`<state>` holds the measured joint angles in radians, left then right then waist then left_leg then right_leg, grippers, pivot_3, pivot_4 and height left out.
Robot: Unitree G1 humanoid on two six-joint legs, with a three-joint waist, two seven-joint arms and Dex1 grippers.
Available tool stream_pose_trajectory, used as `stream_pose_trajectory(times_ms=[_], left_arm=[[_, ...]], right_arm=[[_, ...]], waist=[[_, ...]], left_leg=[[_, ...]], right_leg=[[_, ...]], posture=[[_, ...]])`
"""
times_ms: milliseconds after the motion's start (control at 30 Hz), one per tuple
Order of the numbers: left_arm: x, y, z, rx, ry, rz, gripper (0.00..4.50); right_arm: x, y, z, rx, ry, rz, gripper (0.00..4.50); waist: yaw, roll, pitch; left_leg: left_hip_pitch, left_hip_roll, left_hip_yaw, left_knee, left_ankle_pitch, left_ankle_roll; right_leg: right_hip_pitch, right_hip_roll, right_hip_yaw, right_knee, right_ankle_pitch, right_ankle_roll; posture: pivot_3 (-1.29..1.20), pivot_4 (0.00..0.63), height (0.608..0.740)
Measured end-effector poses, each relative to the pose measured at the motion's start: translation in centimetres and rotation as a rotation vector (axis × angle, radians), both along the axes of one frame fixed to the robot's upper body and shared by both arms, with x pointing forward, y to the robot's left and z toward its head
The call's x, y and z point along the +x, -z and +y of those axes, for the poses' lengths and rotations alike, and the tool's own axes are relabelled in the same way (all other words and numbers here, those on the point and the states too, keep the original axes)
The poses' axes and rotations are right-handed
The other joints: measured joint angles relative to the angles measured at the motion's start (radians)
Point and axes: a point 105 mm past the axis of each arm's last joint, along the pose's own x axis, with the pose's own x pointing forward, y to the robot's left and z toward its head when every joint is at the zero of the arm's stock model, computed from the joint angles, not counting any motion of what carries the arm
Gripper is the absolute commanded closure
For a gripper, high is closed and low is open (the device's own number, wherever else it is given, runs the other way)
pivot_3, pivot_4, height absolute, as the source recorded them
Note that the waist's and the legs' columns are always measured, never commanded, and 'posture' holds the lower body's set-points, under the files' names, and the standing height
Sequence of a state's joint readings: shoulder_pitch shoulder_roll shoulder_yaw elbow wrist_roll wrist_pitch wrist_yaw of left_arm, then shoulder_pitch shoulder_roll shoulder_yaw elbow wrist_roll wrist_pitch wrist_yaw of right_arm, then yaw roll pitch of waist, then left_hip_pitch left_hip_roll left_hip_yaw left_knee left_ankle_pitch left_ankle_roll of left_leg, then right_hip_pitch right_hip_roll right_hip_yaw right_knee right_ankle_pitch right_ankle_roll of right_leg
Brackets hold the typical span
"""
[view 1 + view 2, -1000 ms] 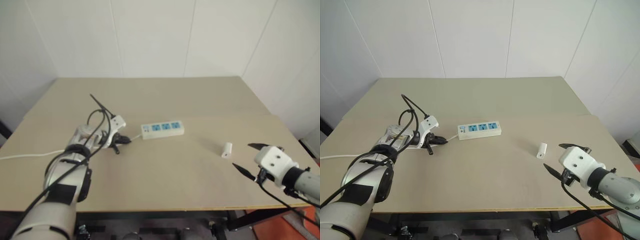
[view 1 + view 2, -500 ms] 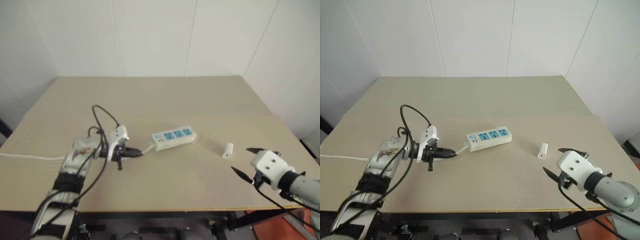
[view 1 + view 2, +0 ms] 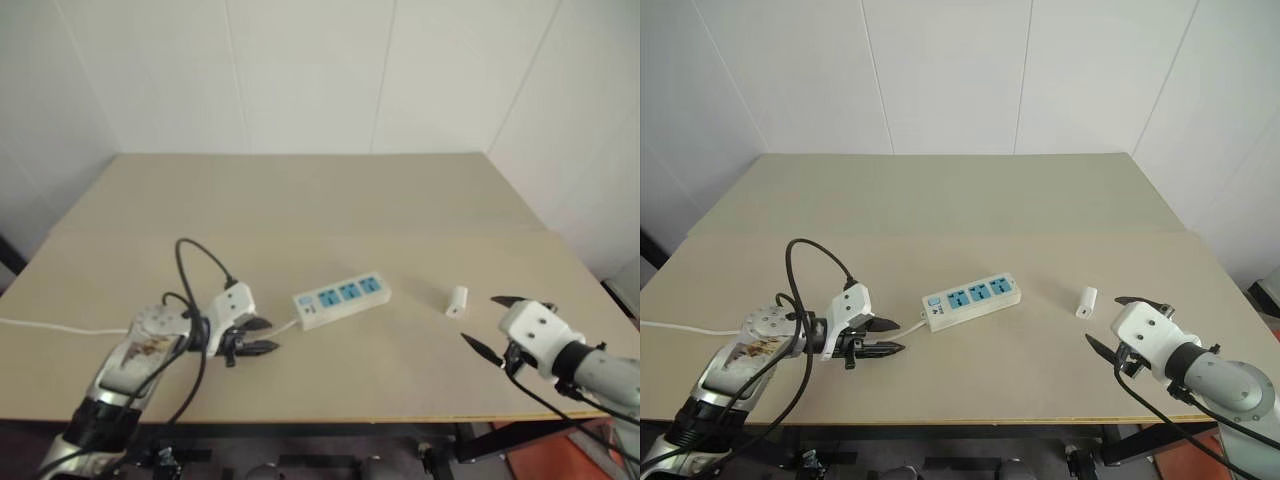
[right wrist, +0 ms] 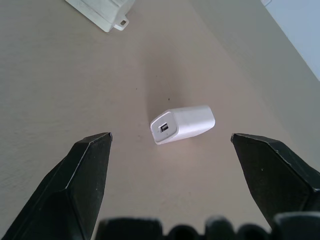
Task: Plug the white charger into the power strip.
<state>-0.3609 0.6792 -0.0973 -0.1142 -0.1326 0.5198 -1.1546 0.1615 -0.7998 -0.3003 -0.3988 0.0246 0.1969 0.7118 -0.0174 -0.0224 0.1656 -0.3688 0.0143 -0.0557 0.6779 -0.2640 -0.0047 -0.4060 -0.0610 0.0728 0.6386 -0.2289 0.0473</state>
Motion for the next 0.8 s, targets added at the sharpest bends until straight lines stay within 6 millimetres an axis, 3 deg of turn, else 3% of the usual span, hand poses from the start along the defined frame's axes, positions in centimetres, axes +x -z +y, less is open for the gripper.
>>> stream_pose_trajectory(times_ms=[100,133,333,433,667,800], left_arm=[[0.2,-1.0,0.3,-0.008,0.044,-0.015,0.08],[0.2,-1.2,0.4,-0.009,0.056,-0.022,0.02],[1.8,-2.9,1.2,-0.083,0.035,-0.149,0.02],[2.5,-3.2,0.6,-0.177,0.057,-0.221,0.02],[3.4,-2.8,-1.7,-0.343,0.142,-0.263,0.02],[4.2,-1.4,-2.5,-0.404,0.111,-0.25,0.02]], right_arm=[[0.0,0.0,0.0,-0.005,-0.004,0.004,0.0],[0.0,0.0,0.0,-0.006,-0.003,0.004,0.0],[-0.3,0.1,-0.4,-0.008,0.009,0.009,0.0],[-0.3,-0.1,-0.5,-0.01,0.014,0.004,0.0],[0.0,-0.6,-0.3,-0.011,0.006,-0.016,0.0],[-0.2,-0.5,-0.5,-0.013,0.013,-0.012,0.0]], waist=[[0.0,0.0,0.0],[0.0,0.0,0.0],[0.0,0.0,0.0],[0.001,0.0,0.0],[0.001,0.0,0.0],[0.0,0.0,0.0]], left_leg=[[0.0,0.0,0.0,0.0,0.0,0.0],[0.0,0.0,0.0,0.0,0.0,0.0],[0.0,0.0,0.0,0.0,0.0,0.0],[0.0,0.0,0.0,0.0,0.0,0.0],[0.0,0.0,0.0,0.0,0.0,0.0],[0.0,0.0,0.0,0.0,0.0,0.0]], right_leg=[[0.0,0.0,0.0,-0.001,0.0,0.0],[0.0,0.0,0.0,-0.001,0.0,0.0],[0.0,0.0,0.0,-0.001,0.0,0.0],[0.0,0.0,0.0,-0.001,0.0,0.0],[0.0,0.0,0.0,-0.001,0.0,0.0],[0.001,0.0,0.0,-0.001,0.0,0.0]], posture=[[0.0,0.15,0.74],[0.0,0.15,0.74],[0.0,0.15,0.74],[0.0,0.15,0.74],[0.0,0.15,0.74],[0.0,0.15,0.74]])
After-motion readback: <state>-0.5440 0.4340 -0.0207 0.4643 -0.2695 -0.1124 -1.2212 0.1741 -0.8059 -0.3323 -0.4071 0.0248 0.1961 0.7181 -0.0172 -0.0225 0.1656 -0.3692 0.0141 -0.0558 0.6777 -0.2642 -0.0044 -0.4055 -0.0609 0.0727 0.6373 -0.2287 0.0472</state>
